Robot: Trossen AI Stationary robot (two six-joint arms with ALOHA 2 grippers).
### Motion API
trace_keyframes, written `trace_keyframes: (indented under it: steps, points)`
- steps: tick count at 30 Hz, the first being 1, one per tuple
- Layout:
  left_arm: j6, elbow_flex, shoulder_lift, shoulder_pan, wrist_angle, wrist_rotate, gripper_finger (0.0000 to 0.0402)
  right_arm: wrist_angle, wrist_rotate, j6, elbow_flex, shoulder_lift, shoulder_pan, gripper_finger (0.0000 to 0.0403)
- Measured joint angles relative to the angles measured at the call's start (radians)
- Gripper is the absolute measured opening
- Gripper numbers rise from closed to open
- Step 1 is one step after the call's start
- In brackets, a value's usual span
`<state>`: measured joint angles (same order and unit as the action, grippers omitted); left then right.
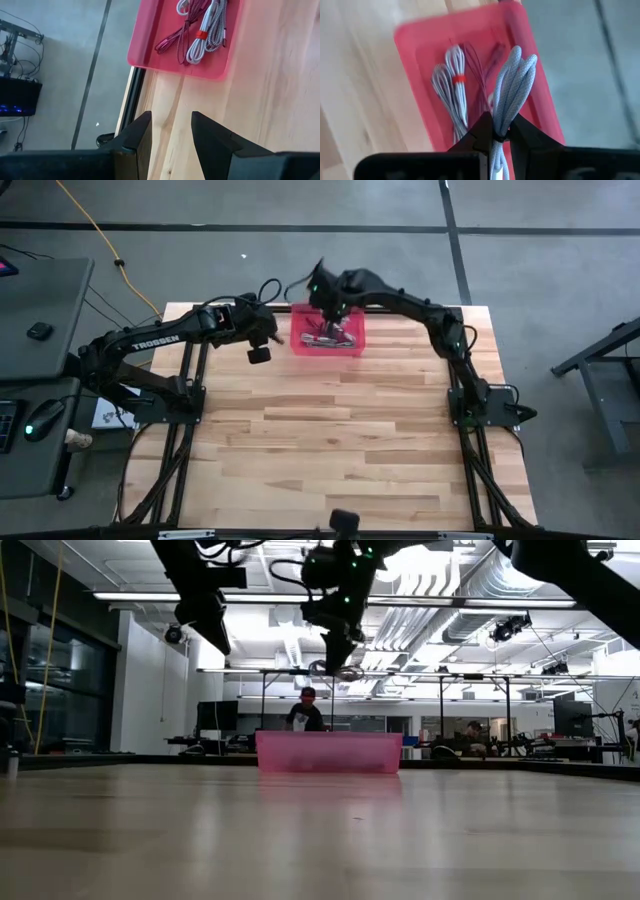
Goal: Pick and place USB-C Cables
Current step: Put the light blue charger cable into the pink bin
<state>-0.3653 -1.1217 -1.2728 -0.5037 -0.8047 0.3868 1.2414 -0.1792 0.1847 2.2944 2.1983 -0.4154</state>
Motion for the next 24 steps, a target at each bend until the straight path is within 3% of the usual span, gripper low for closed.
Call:
trace_keyframes:
  steps: [4, 9, 19, 24]
  points:
    - [0.008, 0.0, 0.0, 0.0, 0.008, 0.0, 0.0117, -0.066, 0.18, 0.026, -0.001, 0.0, -0.075, 0.0018]
    - [0.015, 0.0, 0.0, 0.0, 0.022, 0.0, 0.0117, -0.193, 0.309, 0.056, -0.081, 0.003, -0.128, 0.0026]
    - [0.015, 0.0, 0.0, 0.0, 0.05, -0.035, 0.0117, -0.301, 0.295, 0.078, -0.287, 0.008, -0.156, 0.0016]
    - [0.015, 0.0, 0.0, 0.0, 0.05, -0.035, 0.0117, -0.338, 0.292, 0.052, -0.336, 0.008, -0.166, 0.0049]
